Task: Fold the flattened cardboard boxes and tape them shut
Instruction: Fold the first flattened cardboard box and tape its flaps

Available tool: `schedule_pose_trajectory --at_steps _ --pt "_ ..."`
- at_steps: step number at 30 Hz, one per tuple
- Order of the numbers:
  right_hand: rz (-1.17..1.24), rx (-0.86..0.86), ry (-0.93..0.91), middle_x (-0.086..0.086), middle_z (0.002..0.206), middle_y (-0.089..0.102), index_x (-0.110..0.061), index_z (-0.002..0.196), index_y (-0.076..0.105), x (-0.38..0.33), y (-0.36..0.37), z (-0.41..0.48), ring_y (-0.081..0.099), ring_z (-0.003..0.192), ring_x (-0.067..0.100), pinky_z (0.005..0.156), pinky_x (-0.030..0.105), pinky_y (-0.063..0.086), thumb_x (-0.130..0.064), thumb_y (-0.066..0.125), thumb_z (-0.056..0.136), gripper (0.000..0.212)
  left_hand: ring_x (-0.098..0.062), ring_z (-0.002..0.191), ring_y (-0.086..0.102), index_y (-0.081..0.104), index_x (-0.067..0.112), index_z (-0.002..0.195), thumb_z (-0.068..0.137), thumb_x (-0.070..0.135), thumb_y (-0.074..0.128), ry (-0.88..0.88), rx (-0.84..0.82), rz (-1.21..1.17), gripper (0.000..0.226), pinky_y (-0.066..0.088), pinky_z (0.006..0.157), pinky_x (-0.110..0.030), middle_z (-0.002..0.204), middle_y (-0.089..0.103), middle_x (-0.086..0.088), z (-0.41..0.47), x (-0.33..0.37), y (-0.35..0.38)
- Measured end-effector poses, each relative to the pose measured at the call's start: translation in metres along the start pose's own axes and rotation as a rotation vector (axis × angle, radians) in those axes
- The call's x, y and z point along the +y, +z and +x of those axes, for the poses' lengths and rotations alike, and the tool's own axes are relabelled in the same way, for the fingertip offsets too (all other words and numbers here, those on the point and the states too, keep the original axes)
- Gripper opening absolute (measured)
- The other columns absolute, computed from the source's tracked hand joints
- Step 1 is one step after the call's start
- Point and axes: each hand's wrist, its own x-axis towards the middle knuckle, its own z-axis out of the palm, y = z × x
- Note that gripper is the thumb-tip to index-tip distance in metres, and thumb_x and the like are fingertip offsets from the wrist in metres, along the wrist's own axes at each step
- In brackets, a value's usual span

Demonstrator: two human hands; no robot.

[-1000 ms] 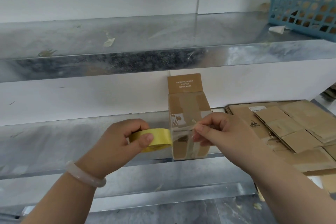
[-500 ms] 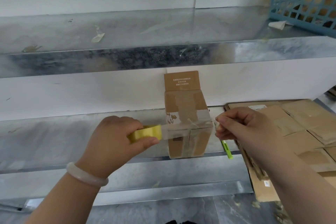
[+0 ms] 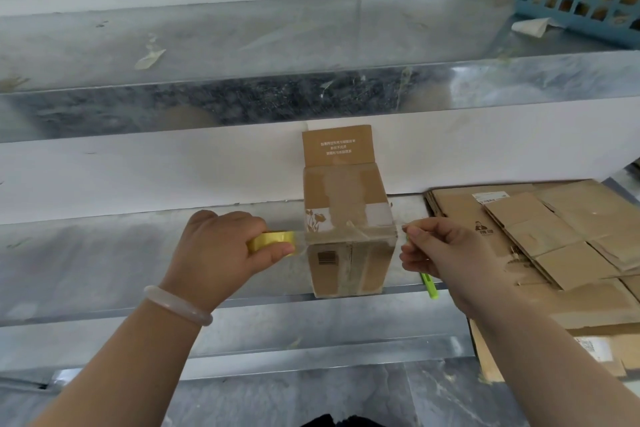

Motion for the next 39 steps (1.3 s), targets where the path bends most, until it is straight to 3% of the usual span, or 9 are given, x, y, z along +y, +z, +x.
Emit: schedule_pose_trajectory --at_steps 8,13,23,26,28,30,32,34,39 --pt "0.253 -0.141 0.042 0.008 0.067 0.065 -0.002 0.102 0.067 0.025 0.005 0.020 0.065 0.063 0.018 0.062 0.028 0.057 -0.012 0.063 0.090 0.017 -0.007 0.049 0.042 0.044 0.029 0.059 0.076 0.079 0.028 -0.006 -0.077 -0.079 0.055 0.028 0.063 -0.030 0.052 0.041 0.009 0.009 -0.004 0.017" --pt "0.337 -0.239 0.060 0.010 0.067 0.063 -0.013 0.115 0.059 0.033 0.002 0.028 0.061 0.059 0.021 0.063 0.031 0.056 -0.023 0.070 0.076 0.041 -0.003 0.048 0.039 0.043 0.031 0.059 0.077 0.079 0.030 0.021 -0.104 -0.060 0.052 0.027 0.063 -0.030 0.051 0.041 0.010 0.015 -0.005 0.024" --pt "0.459 -0.328 0.327 0.003 0.056 0.044 -0.014 0.080 0.052 0.056 0.011 0.038 0.042 0.044 0.012 0.056 0.032 0.054 -0.033 0.070 0.076 0.026 -0.005 0.047 0.042 0.039 0.032 0.057 0.079 0.076 0.034 0.033 -0.099 -0.084 0.049 0.036 0.066 -0.032 0.050 0.043 0.009 0.016 -0.005 0.030" --pt "0.367 -0.183 0.324 0.002 0.056 0.052 -0.010 0.096 0.058 0.065 0.010 0.040 0.048 0.047 0.011 0.054 0.029 0.052 -0.022 0.070 0.081 0.022 -0.005 0.047 0.041 0.035 0.034 0.056 0.080 0.075 0.033 0.048 -0.099 -0.081 0.047 0.035 0.066 -0.032 0.050 0.041 0.009 0.016 -0.006 0.030" --pt "0.133 0.008 0.155 0.001 0.064 0.062 -0.014 0.113 0.062 0.070 0.006 0.041 0.058 0.056 0.012 0.060 0.029 0.054 -0.017 0.068 0.089 0.026 -0.005 0.046 0.041 0.037 0.033 0.056 0.080 0.075 0.034 0.049 -0.101 -0.091 0.048 0.035 0.065 -0.031 0.050 0.041 0.009 0.017 -0.007 0.029" --pt "-0.040 0.183 -0.194 -0.008 0.089 0.070 -0.035 0.121 0.061 0.070 0.005 0.036 0.067 0.082 0.009 0.076 0.031 0.055 -0.028 0.061 0.095 0.027 -0.005 0.046 0.041 0.040 0.031 0.057 0.080 0.074 0.034 0.043 -0.094 -0.106 0.049 0.037 0.066 -0.032 0.049 0.041 0.009 0.016 -0.008 0.031" --pt "-0.289 0.187 -0.643 -0.020 0.124 0.061 -0.045 0.132 0.053 0.061 0.010 0.030 0.057 0.116 0.006 0.099 0.024 0.046 -0.042 0.048 0.100 0.033 -0.006 0.045 0.040 0.041 0.030 0.056 0.081 0.074 0.034 0.038 -0.089 -0.111 0.051 0.038 0.066 -0.032 0.049 0.040 0.010 0.015 -0.008 0.032" --pt "-0.604 0.067 -0.984 -0.010 0.144 0.051 -0.030 0.140 0.051 0.049 0.019 0.030 0.043 0.136 0.016 0.112 0.029 0.034 -0.044 0.043 0.102 0.041 -0.006 0.046 0.041 0.042 0.030 0.057 0.081 0.074 0.034 0.039 -0.090 -0.117 0.051 0.035 0.065 -0.030 0.049 0.040 0.010 0.014 -0.008 0.032" --pt "-0.824 -0.031 -1.198 0.006 0.129 0.064 -0.011 0.120 0.070 0.034 0.032 0.033 0.049 0.131 0.035 0.102 0.052 0.047 -0.027 0.060 0.093 0.033 -0.006 0.046 0.043 0.046 0.030 0.057 0.080 0.074 0.036 0.037 -0.089 -0.170 0.051 0.028 0.059 -0.023 0.048 0.040 0.010 0.014 -0.011 0.032"
